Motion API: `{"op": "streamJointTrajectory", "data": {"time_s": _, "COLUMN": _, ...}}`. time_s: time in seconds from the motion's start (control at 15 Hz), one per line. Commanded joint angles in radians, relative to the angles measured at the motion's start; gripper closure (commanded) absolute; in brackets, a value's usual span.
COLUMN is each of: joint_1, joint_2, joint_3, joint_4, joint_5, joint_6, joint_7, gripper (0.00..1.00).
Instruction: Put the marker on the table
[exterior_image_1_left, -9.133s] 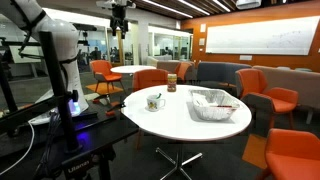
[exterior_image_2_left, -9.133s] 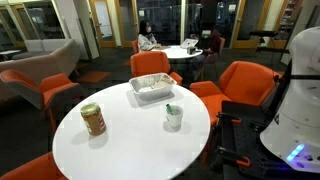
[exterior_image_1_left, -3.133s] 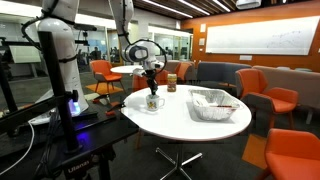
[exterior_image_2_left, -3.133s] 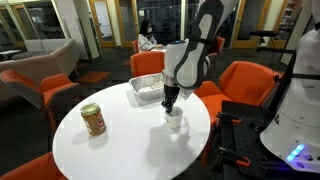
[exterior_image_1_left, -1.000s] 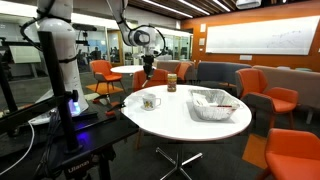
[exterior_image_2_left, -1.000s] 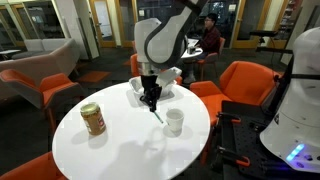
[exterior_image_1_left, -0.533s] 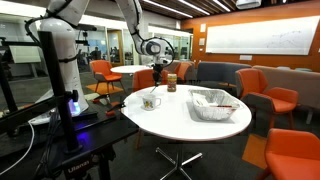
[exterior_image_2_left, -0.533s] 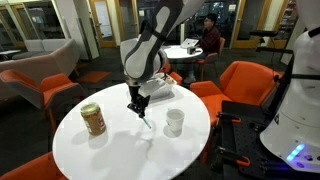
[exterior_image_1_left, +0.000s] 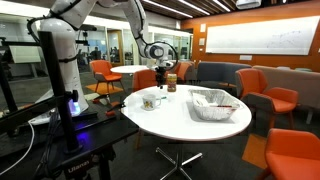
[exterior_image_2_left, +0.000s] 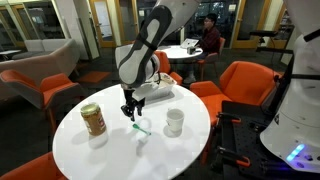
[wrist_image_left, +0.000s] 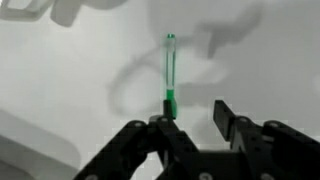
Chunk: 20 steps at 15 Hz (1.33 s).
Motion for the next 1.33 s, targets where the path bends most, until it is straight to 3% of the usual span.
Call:
{"op": "streamJointTrajectory", "data": {"time_s": 0.0, "joint_1": 0.011, "joint_2": -0.062, "joint_3": -0.009, "joint_4": -0.061, "joint_5": -0.014, "joint_6": 0.079, "joint_7": -0.017, "gripper": 0.18}}
{"op": "streamJointTrajectory", "data": {"time_s": 0.2, "joint_1": 0.019, "joint_2": -0.152, "joint_3": -0.009, "joint_4": -0.151, "joint_5": -0.031, "joint_6": 0.19, "joint_7": -0.033, "gripper": 0.0}}
{"op": "streamJointTrajectory", "data": {"time_s": 0.4, "joint_1": 0.029, "joint_2": -0.252, "joint_3": -0.01, "joint_4": -0.244, "joint_5": -0.05, "joint_6": 0.244, "joint_7": -0.026, "gripper": 0.0}}
{"op": "streamJointTrajectory", "data": {"time_s": 0.73, "joint_1": 0.039, "joint_2": -0.398, "joint_3": -0.02, "joint_4": -0.358, "joint_5": -0.089, "joint_6": 0.228, "joint_7": -0.008, "gripper": 0.0}}
{"op": "streamJointTrajectory", "data": {"time_s": 1.0, "joint_1": 0.042, "joint_2": -0.476, "joint_3": -0.034, "joint_4": -0.412, "joint_5": -0.178, "joint_6": 0.219, "joint_7": 0.019, "gripper": 0.0}}
{"op": "streamJointTrajectory", "data": {"time_s": 1.27, "joint_1": 0.031, "joint_2": -0.529, "joint_3": -0.02, "joint_4": -0.444, "joint_5": -0.183, "joint_6": 0.218, "joint_7": 0.005, "gripper": 0.0}}
